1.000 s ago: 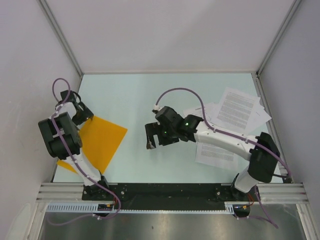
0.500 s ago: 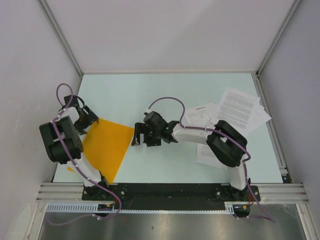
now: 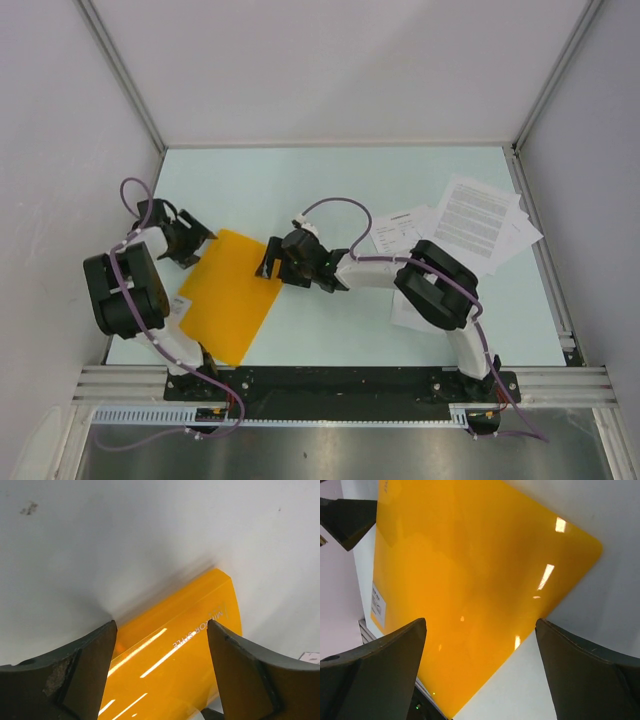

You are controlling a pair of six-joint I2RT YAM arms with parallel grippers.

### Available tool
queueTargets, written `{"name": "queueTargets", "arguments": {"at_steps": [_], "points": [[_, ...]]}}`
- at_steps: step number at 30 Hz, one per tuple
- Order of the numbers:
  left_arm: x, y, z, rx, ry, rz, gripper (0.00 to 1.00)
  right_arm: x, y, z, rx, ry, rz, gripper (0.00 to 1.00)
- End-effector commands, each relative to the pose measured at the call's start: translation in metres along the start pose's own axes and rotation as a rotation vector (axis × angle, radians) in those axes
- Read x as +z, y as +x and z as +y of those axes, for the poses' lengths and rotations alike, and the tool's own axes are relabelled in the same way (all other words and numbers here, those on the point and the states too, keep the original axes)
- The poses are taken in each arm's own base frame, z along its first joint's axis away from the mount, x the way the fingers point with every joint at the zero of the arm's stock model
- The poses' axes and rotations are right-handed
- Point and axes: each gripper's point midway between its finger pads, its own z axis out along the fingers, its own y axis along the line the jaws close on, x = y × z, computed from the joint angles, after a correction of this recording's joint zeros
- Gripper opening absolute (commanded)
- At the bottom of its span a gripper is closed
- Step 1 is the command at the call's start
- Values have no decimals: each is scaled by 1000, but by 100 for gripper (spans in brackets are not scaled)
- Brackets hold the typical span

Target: Put the files into the folder

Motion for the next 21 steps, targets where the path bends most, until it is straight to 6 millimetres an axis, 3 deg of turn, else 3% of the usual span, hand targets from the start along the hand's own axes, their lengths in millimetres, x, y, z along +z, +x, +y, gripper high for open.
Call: {"name": "queueTargets", "arguments": {"at_steps": [1, 9, 15, 21], "points": [[13, 65, 1, -86, 3, 196, 80, 19, -27, -28, 36, 51, -78, 96], [30, 90, -30, -46, 45, 252, 80, 33, -72, -44, 45, -37, -120, 97], [36, 107, -60, 19, 107, 307, 82, 32, -122, -55, -9, -64, -146, 100], [10, 98, -77, 128, 153, 269, 88, -10, -156, -79, -109, 122, -94, 100]]}}
